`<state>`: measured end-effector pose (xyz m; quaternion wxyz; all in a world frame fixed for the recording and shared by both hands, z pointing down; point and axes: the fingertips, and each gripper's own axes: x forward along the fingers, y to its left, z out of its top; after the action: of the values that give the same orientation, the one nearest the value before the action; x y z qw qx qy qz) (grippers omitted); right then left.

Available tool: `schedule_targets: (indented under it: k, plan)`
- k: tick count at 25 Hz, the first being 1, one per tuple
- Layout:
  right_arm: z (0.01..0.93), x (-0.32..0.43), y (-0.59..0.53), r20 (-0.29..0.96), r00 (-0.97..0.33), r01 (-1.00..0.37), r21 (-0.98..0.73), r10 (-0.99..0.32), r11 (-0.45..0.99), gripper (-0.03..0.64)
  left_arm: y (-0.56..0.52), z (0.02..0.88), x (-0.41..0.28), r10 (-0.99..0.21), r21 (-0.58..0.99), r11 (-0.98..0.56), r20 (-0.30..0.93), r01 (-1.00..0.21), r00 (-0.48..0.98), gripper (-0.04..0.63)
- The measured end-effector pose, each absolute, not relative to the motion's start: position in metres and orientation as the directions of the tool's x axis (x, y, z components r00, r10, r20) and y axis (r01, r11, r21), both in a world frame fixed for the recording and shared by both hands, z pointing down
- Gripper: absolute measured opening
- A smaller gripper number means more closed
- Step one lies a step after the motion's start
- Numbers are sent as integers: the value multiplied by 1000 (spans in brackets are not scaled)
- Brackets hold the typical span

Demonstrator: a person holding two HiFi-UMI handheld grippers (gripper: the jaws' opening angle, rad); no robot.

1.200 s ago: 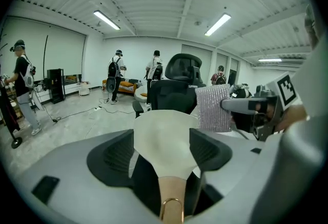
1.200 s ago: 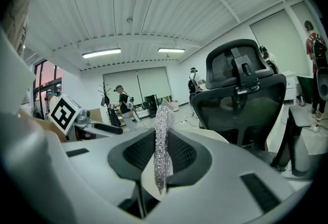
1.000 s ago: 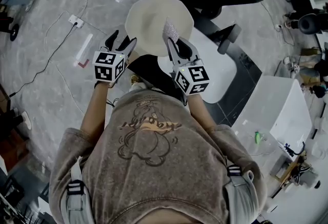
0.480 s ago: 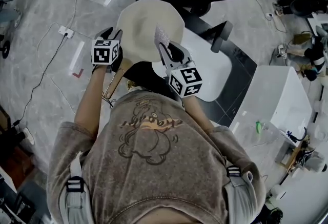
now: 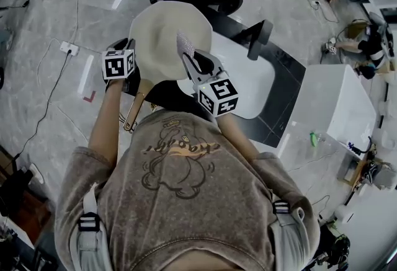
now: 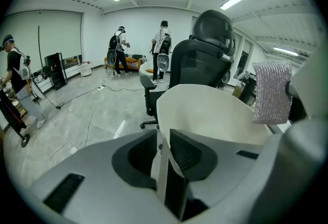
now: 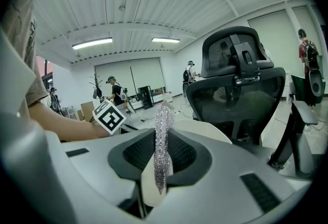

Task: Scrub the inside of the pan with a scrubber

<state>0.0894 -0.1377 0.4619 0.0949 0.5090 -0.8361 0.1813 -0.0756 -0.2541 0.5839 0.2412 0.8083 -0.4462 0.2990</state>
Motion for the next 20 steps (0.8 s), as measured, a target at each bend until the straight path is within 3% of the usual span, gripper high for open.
schedule_targets:
  k: [3,20]
  plan:
    - [466,83,-147,366,-481,-876,-192,-797,442,83,-254,585,-73,-564,130,-480,712,-867,419,64]
    - [551,-3,-226,539,-604,-734,-88,-588,673,83,-253,592,-71,-509,231,-440,732,-868,452,52]
